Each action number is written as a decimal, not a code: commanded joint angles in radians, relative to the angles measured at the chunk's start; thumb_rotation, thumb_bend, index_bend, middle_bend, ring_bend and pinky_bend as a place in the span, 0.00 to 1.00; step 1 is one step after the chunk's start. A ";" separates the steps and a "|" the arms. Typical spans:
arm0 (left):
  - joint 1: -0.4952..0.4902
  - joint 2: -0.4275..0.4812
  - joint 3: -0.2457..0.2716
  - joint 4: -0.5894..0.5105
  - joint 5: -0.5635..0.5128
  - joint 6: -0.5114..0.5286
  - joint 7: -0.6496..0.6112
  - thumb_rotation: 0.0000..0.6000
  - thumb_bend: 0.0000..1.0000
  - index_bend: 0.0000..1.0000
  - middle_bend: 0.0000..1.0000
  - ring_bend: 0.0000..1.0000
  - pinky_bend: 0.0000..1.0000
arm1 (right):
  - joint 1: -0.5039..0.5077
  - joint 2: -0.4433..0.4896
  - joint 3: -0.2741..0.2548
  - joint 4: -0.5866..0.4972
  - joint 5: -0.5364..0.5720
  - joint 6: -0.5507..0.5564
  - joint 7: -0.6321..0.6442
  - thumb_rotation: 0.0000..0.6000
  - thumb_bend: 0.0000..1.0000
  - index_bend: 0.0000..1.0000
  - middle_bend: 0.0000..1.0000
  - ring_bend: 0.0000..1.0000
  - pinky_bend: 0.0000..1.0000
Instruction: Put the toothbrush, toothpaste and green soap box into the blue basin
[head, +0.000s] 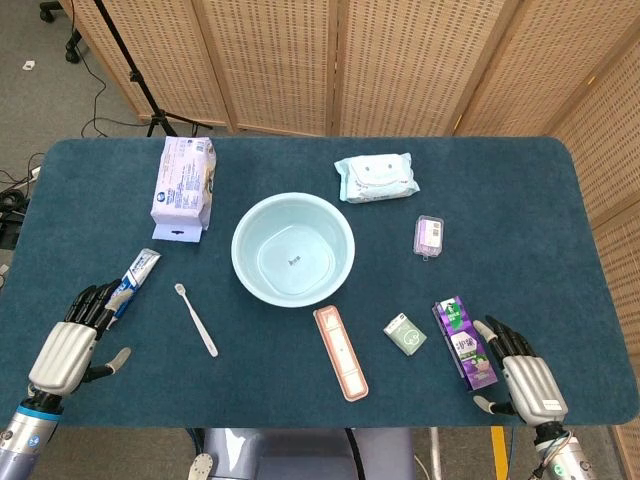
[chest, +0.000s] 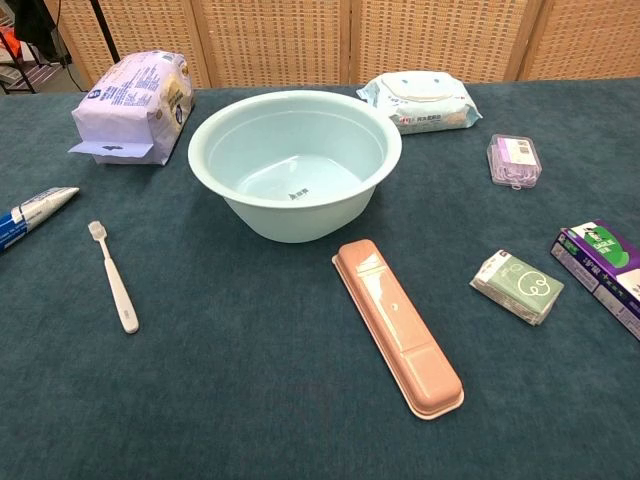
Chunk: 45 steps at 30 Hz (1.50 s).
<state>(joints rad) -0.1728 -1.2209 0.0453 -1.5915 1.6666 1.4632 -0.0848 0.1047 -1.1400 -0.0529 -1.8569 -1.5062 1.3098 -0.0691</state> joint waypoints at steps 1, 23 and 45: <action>0.000 -0.001 0.001 0.000 0.000 -0.002 0.002 1.00 0.30 0.00 0.00 0.00 0.00 | -0.001 0.001 0.000 0.000 -0.001 0.001 0.001 1.00 0.05 0.05 0.00 0.00 0.08; -0.004 0.001 0.007 -0.006 0.003 -0.015 0.004 1.00 0.30 0.00 0.00 0.00 0.00 | -0.002 0.005 -0.005 -0.002 -0.011 0.003 0.004 1.00 0.05 0.05 0.00 0.00 0.08; -0.090 0.103 0.006 -0.105 -0.062 -0.204 0.059 1.00 0.30 0.36 0.00 0.00 0.00 | -0.001 0.018 -0.005 -0.008 -0.016 0.004 0.028 1.00 0.05 0.05 0.00 0.00 0.08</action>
<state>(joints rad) -0.2377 -1.1455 0.0583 -1.6701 1.6216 1.2924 -0.0428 0.1036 -1.1221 -0.0578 -1.8648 -1.5218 1.3139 -0.0413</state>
